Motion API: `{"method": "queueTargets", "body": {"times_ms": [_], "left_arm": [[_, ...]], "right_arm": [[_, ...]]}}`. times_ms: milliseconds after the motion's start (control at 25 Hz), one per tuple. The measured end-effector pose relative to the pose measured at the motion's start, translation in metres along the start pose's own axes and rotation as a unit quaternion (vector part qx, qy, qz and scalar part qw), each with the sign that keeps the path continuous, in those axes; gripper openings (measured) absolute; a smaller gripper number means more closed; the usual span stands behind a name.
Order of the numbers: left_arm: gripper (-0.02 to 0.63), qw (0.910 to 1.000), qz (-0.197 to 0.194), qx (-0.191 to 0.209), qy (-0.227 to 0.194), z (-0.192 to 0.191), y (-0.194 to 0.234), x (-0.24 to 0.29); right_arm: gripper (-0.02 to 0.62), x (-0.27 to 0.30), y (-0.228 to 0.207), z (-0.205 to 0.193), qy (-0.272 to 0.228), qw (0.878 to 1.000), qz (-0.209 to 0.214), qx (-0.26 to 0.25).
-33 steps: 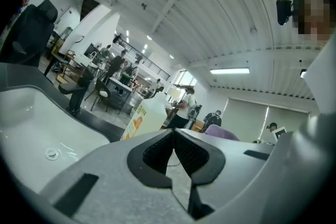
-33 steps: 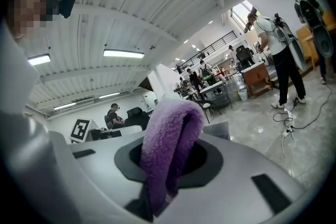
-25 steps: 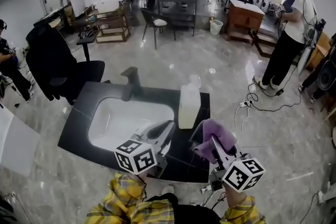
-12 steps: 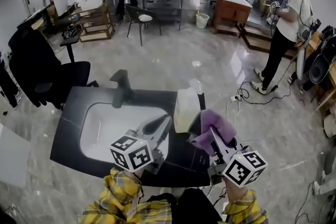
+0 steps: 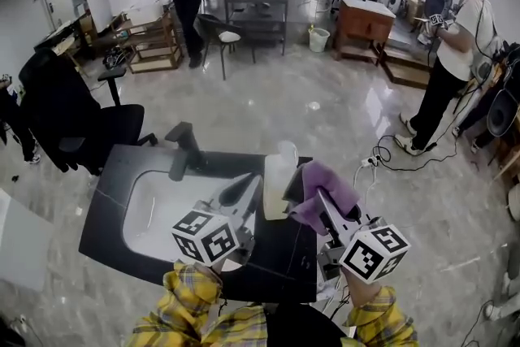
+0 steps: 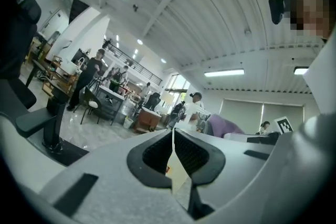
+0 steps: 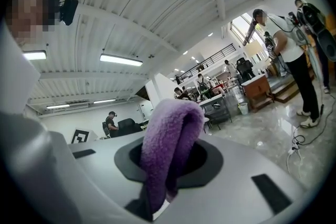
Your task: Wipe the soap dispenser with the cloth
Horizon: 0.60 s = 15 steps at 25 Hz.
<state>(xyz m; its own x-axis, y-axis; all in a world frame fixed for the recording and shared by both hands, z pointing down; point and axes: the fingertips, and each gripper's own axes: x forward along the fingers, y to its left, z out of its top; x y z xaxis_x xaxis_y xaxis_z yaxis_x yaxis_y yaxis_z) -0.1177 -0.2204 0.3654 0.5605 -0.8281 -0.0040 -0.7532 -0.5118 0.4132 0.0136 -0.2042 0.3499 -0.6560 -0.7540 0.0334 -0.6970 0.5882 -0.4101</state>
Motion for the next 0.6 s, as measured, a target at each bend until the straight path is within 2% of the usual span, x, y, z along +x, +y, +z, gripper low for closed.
{"method": "queueTargets", "body": {"times_ms": [600], "left_arm": [[0.015,0.9992,0.037,0.015,-0.009,0.006,0.021,0.026]], "right_arm": [[0.074,0.041,-0.026,0.004,0.015,1.000,0.020,-0.011]]}}
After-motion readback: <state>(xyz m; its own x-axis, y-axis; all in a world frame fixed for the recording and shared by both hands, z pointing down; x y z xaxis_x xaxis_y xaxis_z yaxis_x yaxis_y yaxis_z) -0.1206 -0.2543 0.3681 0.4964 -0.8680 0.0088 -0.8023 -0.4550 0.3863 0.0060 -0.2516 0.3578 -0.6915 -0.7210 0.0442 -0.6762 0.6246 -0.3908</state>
